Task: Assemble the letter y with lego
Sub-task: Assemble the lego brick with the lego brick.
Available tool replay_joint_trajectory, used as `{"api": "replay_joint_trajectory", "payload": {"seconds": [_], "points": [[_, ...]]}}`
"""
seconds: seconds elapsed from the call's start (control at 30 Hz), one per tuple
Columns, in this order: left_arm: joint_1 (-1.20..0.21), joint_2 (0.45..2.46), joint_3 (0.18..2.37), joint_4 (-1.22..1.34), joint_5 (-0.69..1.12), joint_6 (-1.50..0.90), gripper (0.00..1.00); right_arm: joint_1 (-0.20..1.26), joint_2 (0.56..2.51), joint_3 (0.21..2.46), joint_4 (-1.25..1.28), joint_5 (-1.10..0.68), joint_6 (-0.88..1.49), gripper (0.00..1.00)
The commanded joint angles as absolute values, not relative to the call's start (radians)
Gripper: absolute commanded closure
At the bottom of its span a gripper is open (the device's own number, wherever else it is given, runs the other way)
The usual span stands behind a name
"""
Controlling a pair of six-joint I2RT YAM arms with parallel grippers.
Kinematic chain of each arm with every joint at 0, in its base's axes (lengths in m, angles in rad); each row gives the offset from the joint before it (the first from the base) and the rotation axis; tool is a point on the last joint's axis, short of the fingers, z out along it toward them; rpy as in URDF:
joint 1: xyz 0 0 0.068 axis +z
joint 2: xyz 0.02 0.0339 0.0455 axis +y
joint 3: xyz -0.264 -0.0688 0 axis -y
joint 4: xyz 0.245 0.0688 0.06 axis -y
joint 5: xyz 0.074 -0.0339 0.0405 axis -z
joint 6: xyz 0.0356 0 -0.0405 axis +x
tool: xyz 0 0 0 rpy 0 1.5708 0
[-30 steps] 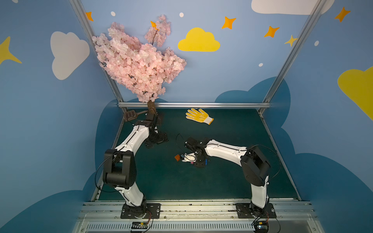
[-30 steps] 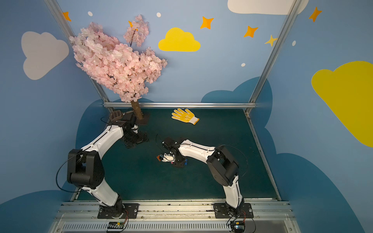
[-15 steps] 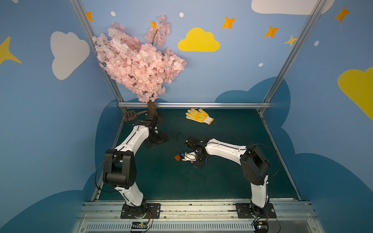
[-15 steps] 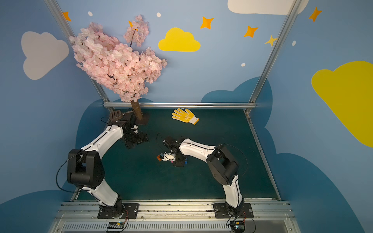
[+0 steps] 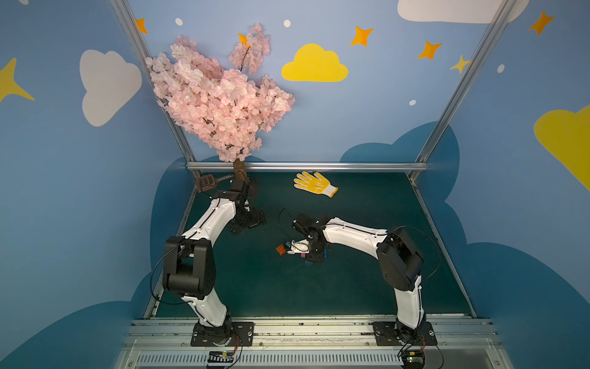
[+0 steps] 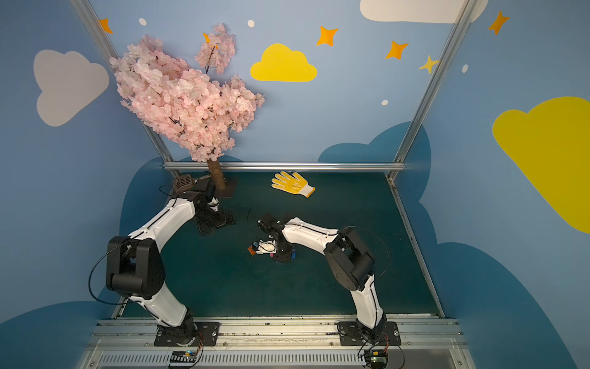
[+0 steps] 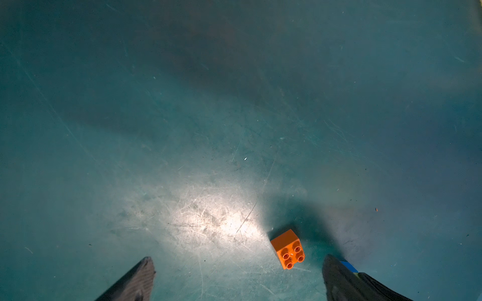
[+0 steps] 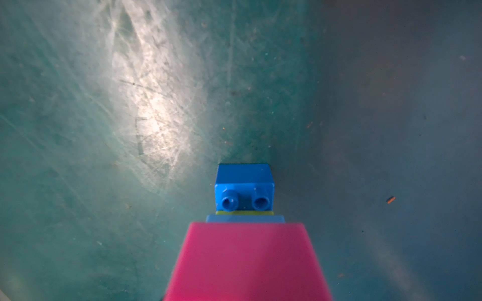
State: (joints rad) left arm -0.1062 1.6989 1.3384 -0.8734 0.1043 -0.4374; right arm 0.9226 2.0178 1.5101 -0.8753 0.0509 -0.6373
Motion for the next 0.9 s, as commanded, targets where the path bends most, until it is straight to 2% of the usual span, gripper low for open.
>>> {"api": "replay_joint_trajectory", "payload": {"seconds": [0.0, 0.3, 0.67, 0.87], "points": [[-0.100, 1.686, 1.332, -0.876, 0.115, -0.433, 0.00, 0.910, 2.087, 1.507, -0.847, 0.051, -0.643, 1.00], [-0.098, 1.684, 1.331, -0.871, 0.121, -0.434, 0.00, 0.910, 2.089, 1.433, -0.799, -0.004, -0.580, 1.00], [-0.097, 1.686, 1.330, -0.871, 0.118, -0.433, 0.00, 0.910, 2.093, 1.452, -0.802, 0.008, -0.568, 1.00], [-0.095, 1.688, 1.331, -0.870, 0.120, -0.434, 0.00, 0.904, 2.059, 1.497, -0.828, -0.067, -0.536, 1.00]]}}
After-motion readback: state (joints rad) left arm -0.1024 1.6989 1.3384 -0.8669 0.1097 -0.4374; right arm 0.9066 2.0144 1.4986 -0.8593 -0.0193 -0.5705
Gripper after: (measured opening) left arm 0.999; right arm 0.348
